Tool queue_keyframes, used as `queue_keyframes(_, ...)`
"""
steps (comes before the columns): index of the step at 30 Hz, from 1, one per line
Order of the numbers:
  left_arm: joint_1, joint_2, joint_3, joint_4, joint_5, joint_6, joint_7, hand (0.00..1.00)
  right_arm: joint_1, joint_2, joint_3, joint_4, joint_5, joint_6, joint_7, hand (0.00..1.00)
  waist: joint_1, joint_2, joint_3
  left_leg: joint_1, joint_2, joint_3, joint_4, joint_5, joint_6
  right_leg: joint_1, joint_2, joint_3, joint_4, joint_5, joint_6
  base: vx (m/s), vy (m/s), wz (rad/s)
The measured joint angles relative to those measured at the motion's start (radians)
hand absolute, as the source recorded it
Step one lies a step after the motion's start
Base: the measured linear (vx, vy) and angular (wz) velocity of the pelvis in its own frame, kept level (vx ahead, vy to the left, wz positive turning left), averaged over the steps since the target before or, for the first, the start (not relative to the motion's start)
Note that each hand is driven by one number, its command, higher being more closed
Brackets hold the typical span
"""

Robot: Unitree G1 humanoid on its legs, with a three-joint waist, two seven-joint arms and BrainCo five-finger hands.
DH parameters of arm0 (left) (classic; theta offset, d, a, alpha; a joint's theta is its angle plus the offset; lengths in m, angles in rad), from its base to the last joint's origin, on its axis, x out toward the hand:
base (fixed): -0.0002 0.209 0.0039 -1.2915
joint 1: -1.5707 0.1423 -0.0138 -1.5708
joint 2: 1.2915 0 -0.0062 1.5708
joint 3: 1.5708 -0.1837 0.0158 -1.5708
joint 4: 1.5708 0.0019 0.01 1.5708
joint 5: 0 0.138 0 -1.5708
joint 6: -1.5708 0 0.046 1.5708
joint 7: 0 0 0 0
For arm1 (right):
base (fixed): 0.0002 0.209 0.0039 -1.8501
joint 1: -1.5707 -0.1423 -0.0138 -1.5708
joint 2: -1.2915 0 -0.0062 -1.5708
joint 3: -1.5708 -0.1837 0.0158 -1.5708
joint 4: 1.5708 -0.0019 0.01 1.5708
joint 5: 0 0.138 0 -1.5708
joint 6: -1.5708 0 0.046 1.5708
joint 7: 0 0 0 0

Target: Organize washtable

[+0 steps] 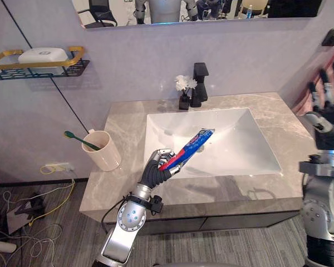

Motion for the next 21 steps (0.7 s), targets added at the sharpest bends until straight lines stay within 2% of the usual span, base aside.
queue_keyframes(4, -0.044, 0.000, 0.002, -0.002, -0.001, 0.000, 0.029, 1.00, -0.002, 0.052, 0.080, 0.069, 0.007, 0.028, -0.001, 0.00, 0.013, 0.000, -0.002, 0.000, -0.004, -0.016, 0.002, 0.003, 0.003, 0.006, -0.004, -0.009, 0.000, 0.000, 0.000, -0.03, -0.011, 0.08)
queue_keyframes(10, -0.055, 0.000, -0.012, -0.005, -0.001, 0.000, 0.049, 1.00, -0.001, 0.117, 0.142, 0.120, 0.021, 0.048, 0.000, 0.00, 0.010, 0.000, -0.004, 0.000, -0.014, -0.030, -0.014, 0.024, 0.008, 0.007, -0.013, -0.029, 0.001, 0.000, 0.000, -0.05, -0.010, 0.09)
queue_keyframes(21, -0.059, -0.002, -0.036, -0.047, -0.020, 0.000, 0.070, 1.00, 0.013, 0.187, 0.210, 0.181, 0.052, 0.049, 0.002, 0.00, 0.013, -0.011, -0.014, -0.003, -0.013, -0.042, -0.037, 0.050, 0.005, 0.006, -0.012, -0.050, -0.002, 0.000, -0.001, -0.06, -0.018, 0.04)
